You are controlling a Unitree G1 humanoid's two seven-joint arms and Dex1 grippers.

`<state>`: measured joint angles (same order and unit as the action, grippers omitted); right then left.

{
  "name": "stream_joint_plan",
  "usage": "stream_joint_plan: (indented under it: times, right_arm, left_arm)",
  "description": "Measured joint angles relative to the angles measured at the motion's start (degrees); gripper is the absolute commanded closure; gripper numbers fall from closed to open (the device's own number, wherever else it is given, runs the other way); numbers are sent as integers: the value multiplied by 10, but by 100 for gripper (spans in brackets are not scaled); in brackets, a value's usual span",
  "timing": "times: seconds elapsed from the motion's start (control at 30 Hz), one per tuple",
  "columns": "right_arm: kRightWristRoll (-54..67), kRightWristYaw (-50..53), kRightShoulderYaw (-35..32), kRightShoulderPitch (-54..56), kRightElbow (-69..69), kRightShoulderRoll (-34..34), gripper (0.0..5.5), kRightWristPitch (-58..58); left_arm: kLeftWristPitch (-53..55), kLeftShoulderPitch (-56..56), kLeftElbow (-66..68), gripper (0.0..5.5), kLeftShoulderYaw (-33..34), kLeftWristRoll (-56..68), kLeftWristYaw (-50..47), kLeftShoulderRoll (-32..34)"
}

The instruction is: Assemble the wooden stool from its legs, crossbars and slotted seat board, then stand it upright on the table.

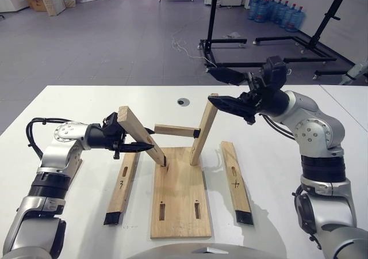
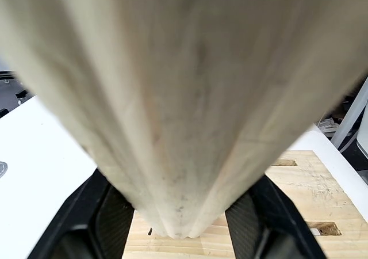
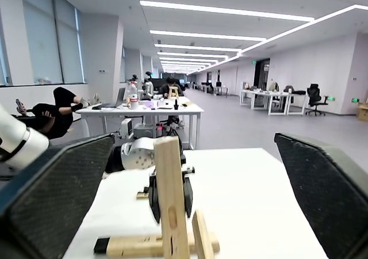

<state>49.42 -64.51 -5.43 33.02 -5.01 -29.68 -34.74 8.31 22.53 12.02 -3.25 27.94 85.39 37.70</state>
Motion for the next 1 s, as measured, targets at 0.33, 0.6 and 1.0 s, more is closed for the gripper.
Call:
stream_joint_plan:
  times: [0.33, 0.6, 1.0]
  right_arm:
    - [-46, -47, 44, -21, 21, -10, 37, 14]
    - [-59, -46, 52, -25, 36, -9, 37, 26]
    - [-54, -51, 48, -41, 43, -8, 37, 4]
  left_arm:
    - [-5, 10, 22, 347, -5, 0, 0, 0]
    - [-33, 2, 39, 347, 12, 3, -7, -17]
    - [-4, -18, 20, 347, 31, 15, -10, -21]
